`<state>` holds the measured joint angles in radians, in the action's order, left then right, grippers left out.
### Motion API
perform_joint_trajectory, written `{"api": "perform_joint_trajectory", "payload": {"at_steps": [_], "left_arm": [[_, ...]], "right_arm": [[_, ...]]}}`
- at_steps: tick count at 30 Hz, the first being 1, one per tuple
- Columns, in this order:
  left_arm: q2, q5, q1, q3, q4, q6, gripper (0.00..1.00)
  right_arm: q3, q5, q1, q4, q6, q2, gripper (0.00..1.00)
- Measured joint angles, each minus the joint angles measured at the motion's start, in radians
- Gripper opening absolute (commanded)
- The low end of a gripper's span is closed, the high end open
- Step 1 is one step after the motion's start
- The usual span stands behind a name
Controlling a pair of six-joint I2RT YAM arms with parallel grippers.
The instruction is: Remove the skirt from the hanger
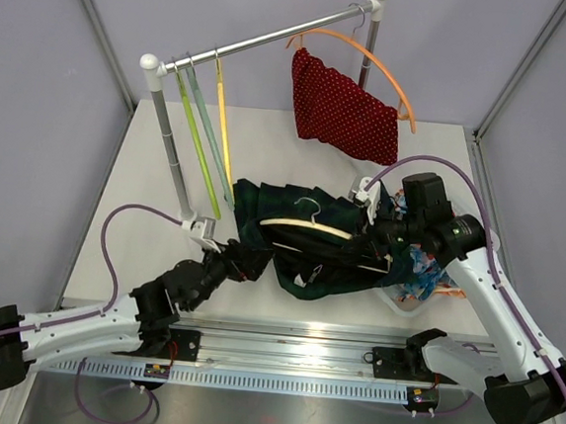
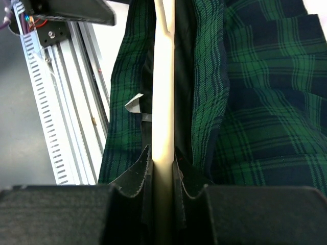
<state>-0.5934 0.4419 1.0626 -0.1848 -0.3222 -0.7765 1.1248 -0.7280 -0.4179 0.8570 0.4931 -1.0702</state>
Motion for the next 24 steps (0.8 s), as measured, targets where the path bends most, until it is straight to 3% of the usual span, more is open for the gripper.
{"api": "perform_joint_trajectory", "payload": {"at_steps": [7,13,18,24], "left_arm": [[-0.124,0.074,-0.003,-0.069,0.06,-0.092,0.58],[-0.211,0.154,-0.008,-0.173,0.235,-0.194,0.0],[-0.181,0.224,-0.011,-0.202,0.425,-0.256,0.0],[0.019,0.285,-0.018,-0.262,0.698,-0.321,0.0]], "right_arm": [[-0.02,0.011,-0.031,0.003,0.039,0.014,0.0],[-0.039,0.049,-0.062,0.002,0.063,0.029,0.0],[-0.039,0.081,-0.067,0.064,0.186,0.045,0.0],[-0.006,0.132,-0.072,0.207,0.378,0.095,0.0]]}}
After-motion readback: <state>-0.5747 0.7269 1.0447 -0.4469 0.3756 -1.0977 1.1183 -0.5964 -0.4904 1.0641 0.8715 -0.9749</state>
